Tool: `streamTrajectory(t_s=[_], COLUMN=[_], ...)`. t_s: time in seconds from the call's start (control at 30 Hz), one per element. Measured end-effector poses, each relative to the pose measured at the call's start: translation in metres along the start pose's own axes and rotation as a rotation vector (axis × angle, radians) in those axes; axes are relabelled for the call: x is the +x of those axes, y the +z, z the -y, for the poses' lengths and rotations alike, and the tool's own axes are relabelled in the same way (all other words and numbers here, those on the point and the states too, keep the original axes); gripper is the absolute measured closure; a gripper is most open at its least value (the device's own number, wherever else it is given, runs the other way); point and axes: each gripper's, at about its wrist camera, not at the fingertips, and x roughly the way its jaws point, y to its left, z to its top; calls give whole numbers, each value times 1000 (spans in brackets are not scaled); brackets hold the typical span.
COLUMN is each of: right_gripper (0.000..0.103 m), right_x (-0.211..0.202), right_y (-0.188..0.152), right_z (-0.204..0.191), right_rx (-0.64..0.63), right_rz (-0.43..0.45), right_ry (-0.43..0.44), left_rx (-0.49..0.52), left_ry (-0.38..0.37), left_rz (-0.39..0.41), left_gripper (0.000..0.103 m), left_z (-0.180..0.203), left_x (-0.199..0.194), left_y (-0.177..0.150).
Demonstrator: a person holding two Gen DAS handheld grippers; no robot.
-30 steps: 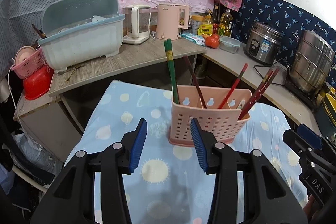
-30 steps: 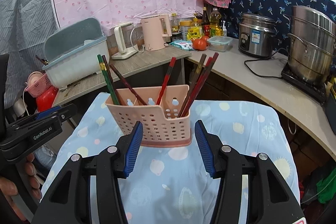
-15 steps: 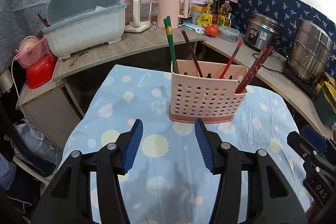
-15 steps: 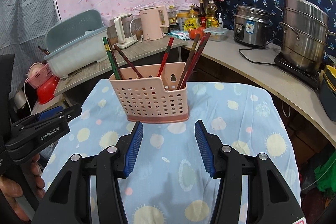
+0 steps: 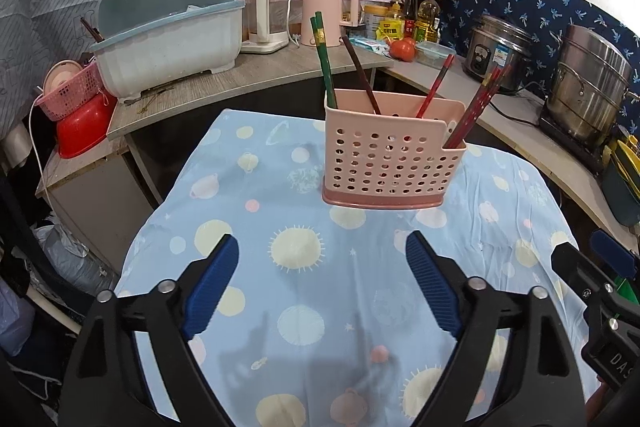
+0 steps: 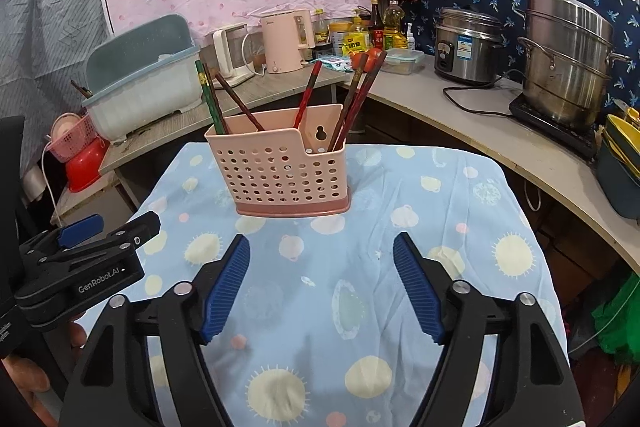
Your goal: Organize utensils
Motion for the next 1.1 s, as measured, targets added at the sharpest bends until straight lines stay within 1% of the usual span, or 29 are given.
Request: streamTrajectory(t_s=[0.07, 0.1, 0.3, 0.4, 0.7, 0.9, 1.1], right_gripper=[23, 20, 16, 6, 6, 6, 6], right_x=[-1, -1, 3, 6, 9, 13, 14], right_y=[-2, -3, -6, -8, -15, -19, -22], right_z=[0, 0, 2, 2, 3, 5, 6], right_rx=[-2, -3, -10, -3, 5, 27, 24], right_rz=[2, 1, -21, -43, -42, -65, -56], right_ry=[-2, -3, -5, 4, 2, 3, -20], left_rx=[2, 4, -4, -7, -17, -10, 0], left_ry=[4, 6, 10, 14, 23, 42, 55], left_rz=[0, -2, -16, -21, -35, -33, -38], left_gripper=[15, 14, 12, 11, 9, 7, 7], left_z=[0, 0, 0, -2, -4, -2, -2], left_x=[-1, -1, 1, 2, 5, 6, 8], left_y=[-3, -4, -10, -12, -16, -18, -19])
